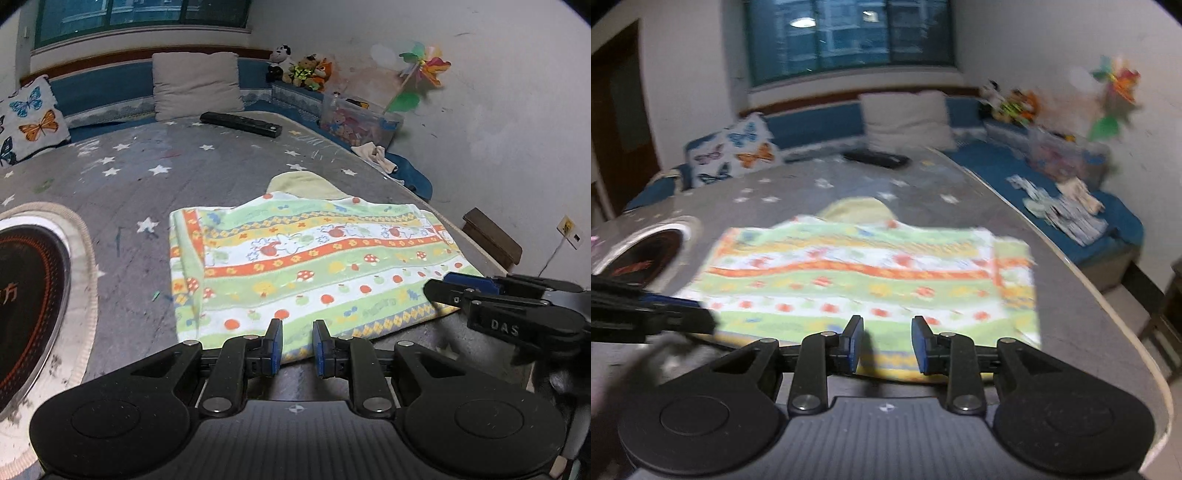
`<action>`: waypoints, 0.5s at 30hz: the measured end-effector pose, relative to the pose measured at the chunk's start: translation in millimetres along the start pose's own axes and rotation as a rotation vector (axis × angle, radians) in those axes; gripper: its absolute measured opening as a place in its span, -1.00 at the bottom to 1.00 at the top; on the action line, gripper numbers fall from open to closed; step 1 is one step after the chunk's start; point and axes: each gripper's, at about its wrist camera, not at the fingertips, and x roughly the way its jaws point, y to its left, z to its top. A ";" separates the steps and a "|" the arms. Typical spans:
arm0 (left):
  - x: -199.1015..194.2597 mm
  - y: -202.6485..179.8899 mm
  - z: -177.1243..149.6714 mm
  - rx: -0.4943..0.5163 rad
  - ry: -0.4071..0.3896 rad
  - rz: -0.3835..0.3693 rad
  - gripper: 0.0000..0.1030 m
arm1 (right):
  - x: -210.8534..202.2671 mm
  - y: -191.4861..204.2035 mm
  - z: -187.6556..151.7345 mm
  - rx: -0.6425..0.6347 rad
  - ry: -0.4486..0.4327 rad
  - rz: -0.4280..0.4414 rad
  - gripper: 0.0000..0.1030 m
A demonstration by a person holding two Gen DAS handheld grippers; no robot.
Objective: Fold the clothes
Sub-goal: 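Lift the shirt with both grippers and lay it flat on the table, then open both grippers and release the folded shirt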
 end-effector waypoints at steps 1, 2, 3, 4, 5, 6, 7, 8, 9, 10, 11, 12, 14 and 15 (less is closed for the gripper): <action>-2.2 0.5 -0.9 -0.004 -0.001 0.002 -0.54 | 1.7 -5.3 -1.9 0.016 0.010 -0.012 -0.38; -4.5 0.8 -1.7 -0.009 -0.004 0.000 -0.43 | 2.6 -10.2 -3.8 0.031 0.017 -0.023 -0.33; -6.9 0.8 -2.6 -0.011 -0.008 0.001 -0.38 | -0.4 -12.7 -5.0 0.040 0.011 -0.025 -0.33; -9.3 0.3 -4.0 -0.010 -0.012 0.004 -0.37 | -3.3 -15.2 -6.1 0.050 0.006 -0.027 -0.33; -11.7 -0.4 -5.6 -0.008 -0.015 0.007 -0.34 | -6.3 -17.4 -7.2 0.058 0.000 -0.030 -0.32; -14.1 -1.5 -7.1 -0.006 -0.017 0.011 -0.25 | -9.2 -18.1 -7.5 0.061 -0.008 -0.035 -0.29; -16.3 -2.6 -8.7 -0.004 -0.020 0.015 -0.20 | -12.1 -18.7 -7.8 0.063 -0.016 -0.040 -0.27; -19.0 -3.6 -10.6 -0.002 -0.024 0.018 -0.11 | -14.1 -19.3 -8.0 0.066 -0.021 -0.045 -0.20; -22.1 -4.6 -12.4 -0.001 -0.029 0.022 -0.04 | -15.8 -19.8 -8.5 0.068 -0.025 -0.050 -0.19; -24.5 -5.3 -14.1 0.000 -0.033 0.025 -0.01 | -17.4 -20.3 -9.0 0.070 -0.029 -0.055 -0.19; -26.4 -5.7 -15.5 0.002 -0.036 0.028 0.04 | -18.7 -20.8 -9.5 0.072 -0.032 -0.058 -0.18; -28.4 -6.2 -17.0 0.003 -0.039 0.032 0.09 | -18.1 -21.6 -9.6 0.072 -0.034 -0.050 -0.18; -32.2 -7.0 -19.9 0.006 -0.045 0.038 0.15 | -16.7 -23.2 -9.8 0.074 -0.036 -0.037 -0.18; -34.1 -7.4 -21.3 0.007 -0.048 0.041 0.17 | -14.9 -24.5 -9.1 0.079 -0.033 -0.038 -0.18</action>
